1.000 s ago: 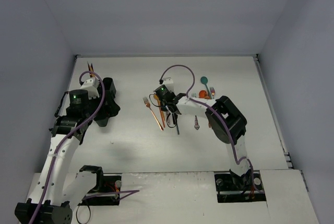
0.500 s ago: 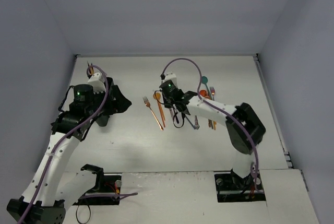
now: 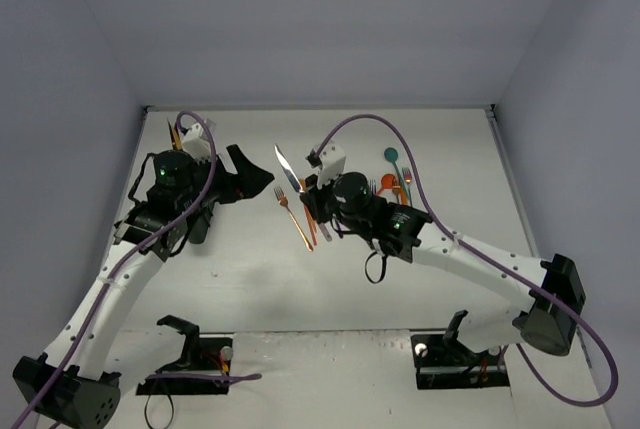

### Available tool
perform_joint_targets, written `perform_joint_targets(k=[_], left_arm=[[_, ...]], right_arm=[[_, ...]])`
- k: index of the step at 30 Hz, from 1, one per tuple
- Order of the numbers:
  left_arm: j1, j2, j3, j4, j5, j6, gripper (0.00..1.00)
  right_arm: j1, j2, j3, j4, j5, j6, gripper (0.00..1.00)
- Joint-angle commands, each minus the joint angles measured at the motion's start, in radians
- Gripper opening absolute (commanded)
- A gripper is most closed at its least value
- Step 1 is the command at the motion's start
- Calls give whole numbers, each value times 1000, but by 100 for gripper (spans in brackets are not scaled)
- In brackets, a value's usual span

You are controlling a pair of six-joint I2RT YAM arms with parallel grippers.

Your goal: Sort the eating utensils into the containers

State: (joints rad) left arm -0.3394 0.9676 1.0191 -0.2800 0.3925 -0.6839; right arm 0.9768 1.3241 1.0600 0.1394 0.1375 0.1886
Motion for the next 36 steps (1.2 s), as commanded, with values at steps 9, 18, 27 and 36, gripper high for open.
perform_joint_targets(k=[9,18,27,36], left_arm=[[-83,94,74,176,-39,-92,73],[-141,150,92,231,-75,-120,28],[-154,132,72,286,-114,-115,0],[-135,131,242,-8,-491,231,0]], right_arm=[[2,-100,-26,161,-101,-23,0],[3,-106,-42,169,-105,-27,0],[3,-114,-75,180,-83,-27,24],[-2,-159,-130,174,35,-9,72]])
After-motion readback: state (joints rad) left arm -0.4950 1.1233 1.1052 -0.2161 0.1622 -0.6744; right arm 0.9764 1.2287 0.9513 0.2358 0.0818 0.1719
